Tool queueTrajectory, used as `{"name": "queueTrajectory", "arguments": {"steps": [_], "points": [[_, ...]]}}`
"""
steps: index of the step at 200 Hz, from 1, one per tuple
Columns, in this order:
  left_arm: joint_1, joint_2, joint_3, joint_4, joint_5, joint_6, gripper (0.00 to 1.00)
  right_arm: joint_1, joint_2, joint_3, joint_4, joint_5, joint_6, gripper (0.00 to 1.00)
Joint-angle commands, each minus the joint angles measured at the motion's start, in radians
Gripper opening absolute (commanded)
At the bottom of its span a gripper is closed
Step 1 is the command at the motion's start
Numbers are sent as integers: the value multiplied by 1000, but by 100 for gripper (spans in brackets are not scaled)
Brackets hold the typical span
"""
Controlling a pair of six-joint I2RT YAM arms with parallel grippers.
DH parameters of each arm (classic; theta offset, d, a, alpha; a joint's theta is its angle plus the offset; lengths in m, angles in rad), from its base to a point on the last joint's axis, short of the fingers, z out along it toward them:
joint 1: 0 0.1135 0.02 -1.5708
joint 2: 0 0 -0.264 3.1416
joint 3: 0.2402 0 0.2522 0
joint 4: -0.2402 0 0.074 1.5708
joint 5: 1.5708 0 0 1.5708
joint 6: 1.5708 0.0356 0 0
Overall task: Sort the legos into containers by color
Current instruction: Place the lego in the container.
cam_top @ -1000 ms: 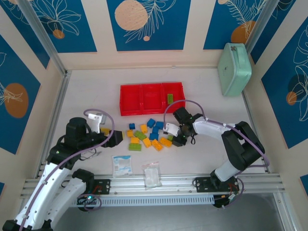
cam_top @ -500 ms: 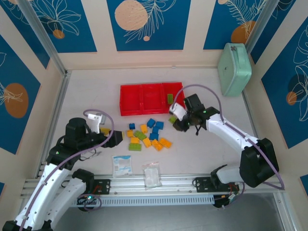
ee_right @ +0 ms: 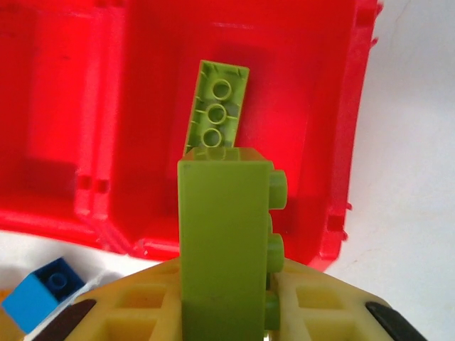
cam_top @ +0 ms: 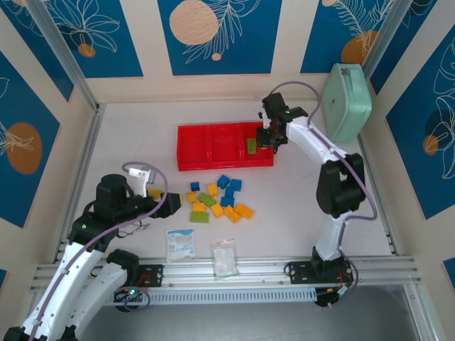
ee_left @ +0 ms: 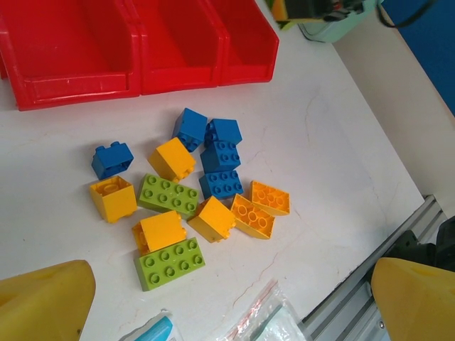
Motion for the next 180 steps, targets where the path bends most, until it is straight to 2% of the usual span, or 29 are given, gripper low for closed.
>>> {"name": "queueTrajectory", "arguments": {"steps": [1,45,85,111,126,152,165,180], "points": [[-7,-13,-6,21,9,18,99,13,72,94,-116,32,74,0],[-8,-17,-12,30,21,21,99,36,189,195,-173,147,90,0],[-8,-12,-11,34,32,20,99,41,252,251,-197,168,92,7],[-8,-12,-14,38,38,21,99,48,277,276,-209,180,89,19],[-8,-13,-14,39,43,20,99,54,285,291,-217,173,85,22],[-9,-15,-15,46,61,26,99,64,296,318,-241,159,83,38],[-8,-20,-18,51,65,28,99,68,291,319,-245,154,89,49],[-8,-24,-20,53,66,29,99,70,280,317,-249,141,97,54]]}}
